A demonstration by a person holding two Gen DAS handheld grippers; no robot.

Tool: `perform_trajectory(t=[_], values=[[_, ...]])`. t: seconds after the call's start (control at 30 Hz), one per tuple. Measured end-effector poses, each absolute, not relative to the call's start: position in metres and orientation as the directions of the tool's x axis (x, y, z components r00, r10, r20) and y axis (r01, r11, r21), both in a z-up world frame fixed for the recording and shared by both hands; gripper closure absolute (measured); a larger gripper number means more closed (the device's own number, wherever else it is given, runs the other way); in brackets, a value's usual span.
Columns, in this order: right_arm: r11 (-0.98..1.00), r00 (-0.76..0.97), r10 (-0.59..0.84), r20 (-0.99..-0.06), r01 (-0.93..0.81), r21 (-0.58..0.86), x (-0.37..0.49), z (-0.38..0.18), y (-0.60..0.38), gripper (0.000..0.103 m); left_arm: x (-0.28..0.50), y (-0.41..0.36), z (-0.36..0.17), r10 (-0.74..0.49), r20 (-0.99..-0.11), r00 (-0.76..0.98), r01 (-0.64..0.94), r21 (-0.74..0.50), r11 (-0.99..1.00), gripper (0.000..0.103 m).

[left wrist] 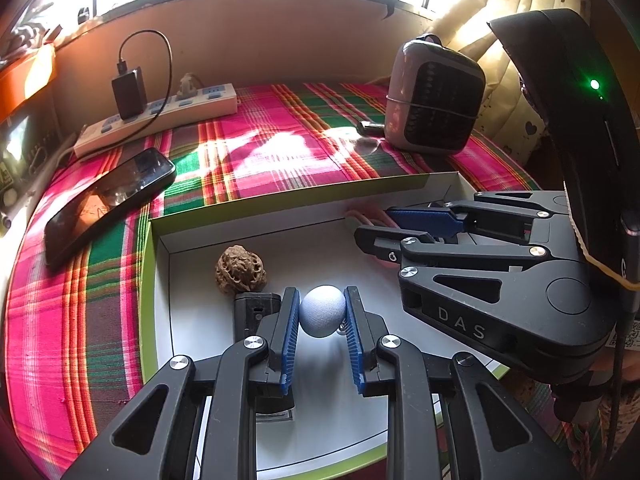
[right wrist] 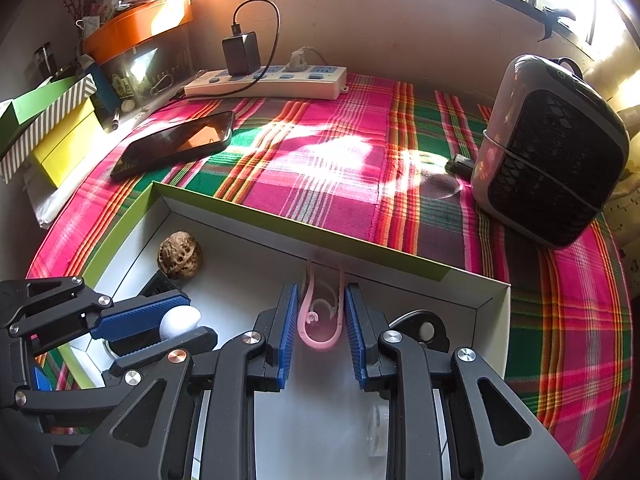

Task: Organize objects
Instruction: 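Lower the white knob and pink clip with both grippers into the box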

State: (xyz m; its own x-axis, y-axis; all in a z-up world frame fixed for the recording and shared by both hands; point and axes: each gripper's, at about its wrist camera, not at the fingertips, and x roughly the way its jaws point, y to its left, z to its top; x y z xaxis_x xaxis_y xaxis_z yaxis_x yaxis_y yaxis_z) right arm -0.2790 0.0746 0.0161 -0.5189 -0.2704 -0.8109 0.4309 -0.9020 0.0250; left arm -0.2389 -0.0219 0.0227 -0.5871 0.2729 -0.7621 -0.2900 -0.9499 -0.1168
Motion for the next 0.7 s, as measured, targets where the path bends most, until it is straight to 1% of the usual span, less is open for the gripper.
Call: perform_trajectory(t=[0.53,0.7], values=[[-0.905,-0.522,-0.266,-0.810,0.424,0.024,-0.2793,0.0158,0.0735,0.078,-0.2426,-0.0257,0.0216,0.271,-0.766,-0.583,-0.282,-0.122,-0.952,0.081],[-0.905,-0.524,-0.270,-0.808,0.424,0.028,-0.2770,0.0168,0.0745,0.077,-0.2421,-0.0246,0.0216,0.268,-0.768,-0.582,-0.277,-0.123,-0.953,0.074]])
